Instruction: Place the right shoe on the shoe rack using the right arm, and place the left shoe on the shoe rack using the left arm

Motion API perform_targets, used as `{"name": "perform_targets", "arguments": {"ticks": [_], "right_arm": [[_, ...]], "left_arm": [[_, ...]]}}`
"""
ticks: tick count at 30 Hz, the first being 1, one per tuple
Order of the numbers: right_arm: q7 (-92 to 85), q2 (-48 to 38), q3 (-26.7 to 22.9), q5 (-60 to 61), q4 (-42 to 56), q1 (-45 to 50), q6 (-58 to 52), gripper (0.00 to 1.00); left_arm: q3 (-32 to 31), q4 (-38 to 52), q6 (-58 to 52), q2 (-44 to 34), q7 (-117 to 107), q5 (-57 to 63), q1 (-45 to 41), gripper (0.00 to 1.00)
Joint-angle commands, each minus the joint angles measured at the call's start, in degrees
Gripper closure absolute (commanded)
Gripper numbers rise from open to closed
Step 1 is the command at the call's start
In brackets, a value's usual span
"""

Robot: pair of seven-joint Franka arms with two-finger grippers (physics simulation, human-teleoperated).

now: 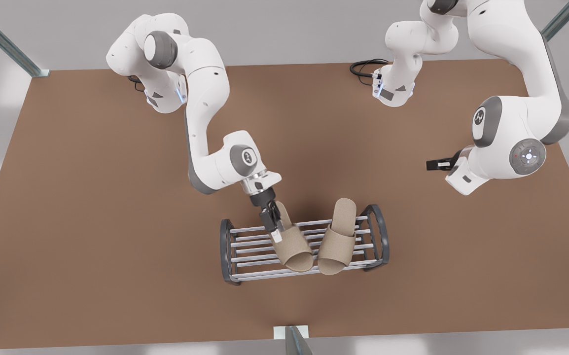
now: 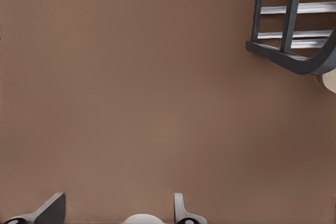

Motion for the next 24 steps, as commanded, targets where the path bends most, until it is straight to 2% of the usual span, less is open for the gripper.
{"name": "perform_targets", "arguments": {"ticks": [1,4,5,8,10,11,13,14,15,17,18,19,20,21,23,24], "right_arm": [[-2.9,0.0,0.1,0.3,0.0,-0.1,0.8,0.00],[-2.6,-0.5,0.7,0.1,-0.2,0.3,2.5,0.00],[-3.1,-2.8,0.5,-0.7,-3.4,1.3,4.4,0.00],[-2.3,-15.7,3.8,-10.4,-15.5,3.5,4.3,0.00],[-1.1,-24.6,4.6,-9.9,-22.9,0.6,3.9,0.00],[3.2,-28.5,9.4,-10.0,-25.7,-4.6,0.1,0.00],[3.3,-43.1,24.0,-6.5,-41.1,-17.8,-15.1,0.00],[3.3,-48.6,26.8,-1.7,-47.7,-20.9,-18.8,0.00],[3.2,-54.5,31.4,8.5,-56.1,-22.0,-28.8,0.00],[-5.9,-59.5,38.8,34.1,-60.9,-23.1,-47.6,0.00],[-26.5,-60.2,43.7,62.0,-55.7,-24.6,-64.9,0.00],[-44.0,-58.6,43.0,84.6,-45.8,-27.5,-79.3,0.00],[-59.0,-51.4,37.9,99.7,-30.5,-29.9,-100.8,0.00],[-59.3,-45.8,38.1,104.0,-21.8,-37.1,-110.8,0.00],[-68.3,-42.0,39.4,107.3,-21.7,-46.6,-108.6,0.00],[-76.9,-44.8,38.8,107.3,-25.7,-48.3,-101.4,0.00]], "left_arm": [[0.0,0.0,-0.2,-0.1,-14.5,0.1,0.0,0.00],[0.0,0.0,-0.1,-0.3,-14.5,0.3,0.1,0.00],[0.0,0.0,-0.1,-0.3,-14.5,0.3,0.1,0.00],[0.0,0.1,0.4,-0.2,-14.5,0.2,0.1,0.00],[0.0,0.1,1.5,-0.2,-14.5,0.2,0.1,0.00],[0.0,0.1,1.5,-0.3,-14.7,0.1,0.1,0.00],[0.0,2.6,1.4,-0.3,-14.8,-0.4,-0.1,0.00],[-0.1,3.3,1.2,-0.5,-14.6,-0.8,-0.3,0.00],[-0.3,5.9,0.7,-0.7,-13.4,-3.5,-0.6,0.00],[-0.1,8.5,-1.3,-0.4,1.1,-2.5,-1.8,0.00],[-1.1,8.4,-1.7,0.3,2.6,0.9,-2.2,0.00],[-1.9,8.5,-1.6,1.3,2.1,1.1,-2.9,0.00],[-2.0,8.9,-1.9,1.4,2.1,1.8,-3.2,0.00],[-1.9,8.9,-2.3,1.5,2.0,2.1,-3.2,0.00],[-1.9,8.9,-2.3,1.5,2.0,1.9,-3.2,0.00],[-1.9,8.9,-2.3,1.5,2.0,2.0,-3.2,0.00]]}}
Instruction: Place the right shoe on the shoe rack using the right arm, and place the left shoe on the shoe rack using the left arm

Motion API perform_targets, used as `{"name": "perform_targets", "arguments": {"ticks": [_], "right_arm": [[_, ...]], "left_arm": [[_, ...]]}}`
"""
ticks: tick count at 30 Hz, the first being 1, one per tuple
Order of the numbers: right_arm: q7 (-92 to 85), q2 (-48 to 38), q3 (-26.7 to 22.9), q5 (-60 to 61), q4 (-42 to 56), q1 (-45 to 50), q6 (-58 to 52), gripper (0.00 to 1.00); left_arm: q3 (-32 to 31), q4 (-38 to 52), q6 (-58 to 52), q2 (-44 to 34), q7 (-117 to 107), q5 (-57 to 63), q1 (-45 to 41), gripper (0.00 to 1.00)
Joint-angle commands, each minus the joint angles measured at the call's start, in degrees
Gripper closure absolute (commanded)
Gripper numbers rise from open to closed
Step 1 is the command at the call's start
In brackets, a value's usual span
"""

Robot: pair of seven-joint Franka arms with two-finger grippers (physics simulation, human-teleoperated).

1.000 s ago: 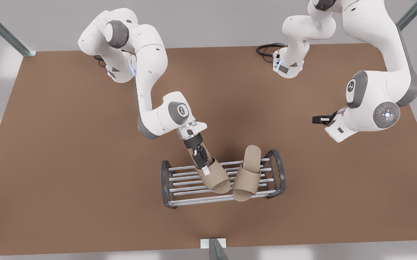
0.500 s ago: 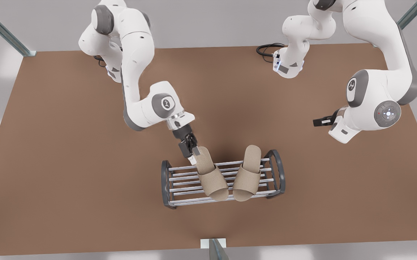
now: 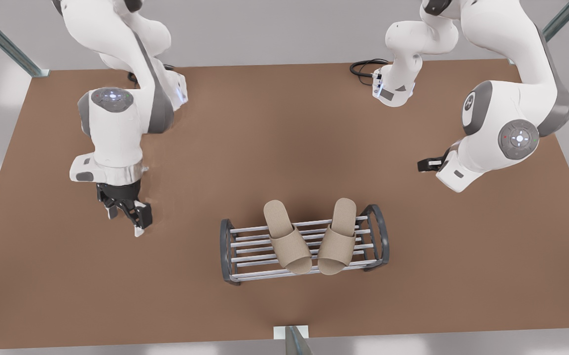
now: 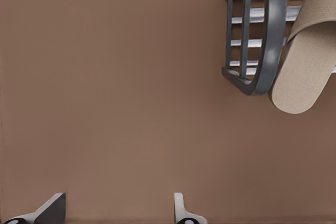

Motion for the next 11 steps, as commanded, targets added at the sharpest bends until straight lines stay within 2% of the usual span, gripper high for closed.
{"name": "perform_targets", "arguments": {"ticks": [1,2,4,5,6,7,8,9,10,11], "right_arm": [[-57.2,0.4,3.6,16.1,-1.0,-10.0,-24.9,0.00],[-57.3,1.7,17.2,15.4,-1.0,-23.9,-25.1,0.00],[-57.3,1.4,20.0,13.4,-1.3,-25.4,-26.4,0.00],[-59.0,0.2,20.2,13.3,-3.5,-25.6,-24.4,0.00],[-70.3,-1.3,20.2,13.7,-6.8,-26.4,-19.7,0.00],[-70.1,-5.5,19.8,13.9,-13.0,-26.3,-16.9,0.00],[-69.8,-6.8,19.3,13.9,-14.6,-25.2,-14.3,0.00],[-69.7,-9.4,16.1,15.0,-19.1,-24.5,-12.4,0.00],[-69.8,-9.6,14.8,16.2,-20.5,-23.8,-8.0,0.00],[-69.8,-7.9,15.0,16.2,-18.2,-23.8,-8.8,0.00]], "left_arm": [[0.0,0.0,-0.9,0.0,6.1,0.7,0.0,0.00],[0.0,0.0,-0.9,0.1,6.1,0.6,0.0,0.00],[0.0,0.0,-1.0,0.3,6.1,0.6,0.0,0.00],[0.0,0.0,-1.4,0.4,6.1,0.7,0.0,0.00],[0.0,0.0,-1.9,0.4,6.1,0.7,0.0,0.00],[0.0,0.0,-1.9,0.7,6.1,0.7,0.0,0.00],[0.0,0.0,-2.0,0.8,6.1,0.6,0.0,0.00],[0.0,0.0,-2.1,0.8,6.1,0.6,0.0,0.00],[0.0,0.0,-2.1,0.8,6.1,0.5,0.0,0.00],[0.0,0.0,-2.2,1.1,6.1,0.4,0.0,0.00]]}}
